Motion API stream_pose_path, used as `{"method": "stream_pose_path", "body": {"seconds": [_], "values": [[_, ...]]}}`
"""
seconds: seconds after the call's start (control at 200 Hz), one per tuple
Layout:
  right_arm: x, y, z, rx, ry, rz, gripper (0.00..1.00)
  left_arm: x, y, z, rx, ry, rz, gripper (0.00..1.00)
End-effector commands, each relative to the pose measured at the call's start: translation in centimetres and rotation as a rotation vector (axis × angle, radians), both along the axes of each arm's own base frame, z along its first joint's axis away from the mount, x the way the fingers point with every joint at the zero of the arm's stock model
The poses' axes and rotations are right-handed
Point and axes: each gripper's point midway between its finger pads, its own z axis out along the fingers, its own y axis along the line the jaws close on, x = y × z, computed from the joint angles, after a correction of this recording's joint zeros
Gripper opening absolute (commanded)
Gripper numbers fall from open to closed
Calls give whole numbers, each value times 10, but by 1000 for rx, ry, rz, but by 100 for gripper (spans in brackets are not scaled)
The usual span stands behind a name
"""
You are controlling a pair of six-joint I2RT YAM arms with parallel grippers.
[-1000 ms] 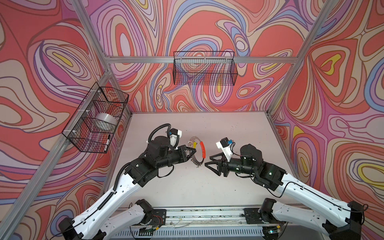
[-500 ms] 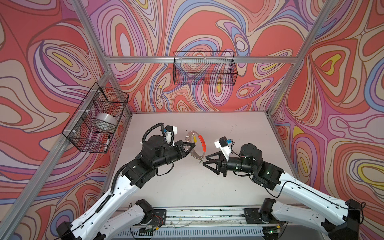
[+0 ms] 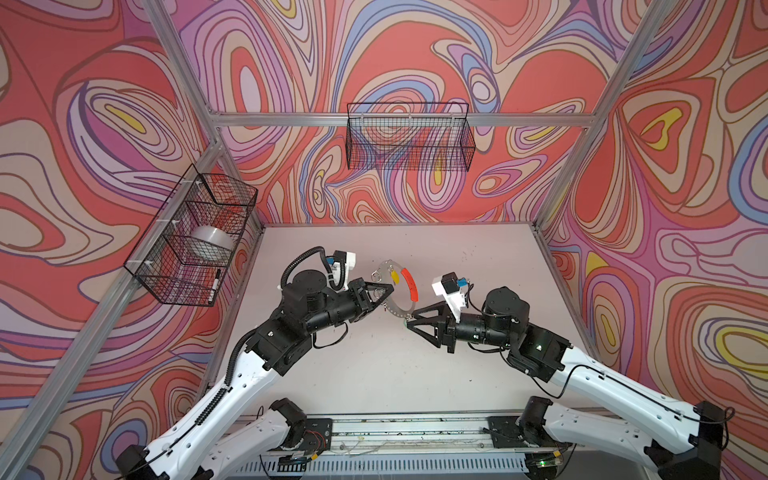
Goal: Remove the keys from the keyring
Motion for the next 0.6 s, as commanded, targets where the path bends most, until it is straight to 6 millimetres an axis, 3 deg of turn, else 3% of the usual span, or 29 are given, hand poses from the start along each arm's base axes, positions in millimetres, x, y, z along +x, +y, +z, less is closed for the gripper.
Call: {"method": "stream_pose_path", "body": {"seconds": [0.0, 0.16, 0.596], "values": [[-2, 1, 3, 8, -18, 17, 34, -2, 2, 15, -53, -29, -4, 0], [-2, 1, 2, 5, -12, 15, 25, -1, 2, 15, -60, -23, -5, 0], [0, 4, -2, -6, 1, 16, 12, 2, 1, 11, -83, -9, -9, 0]]}}
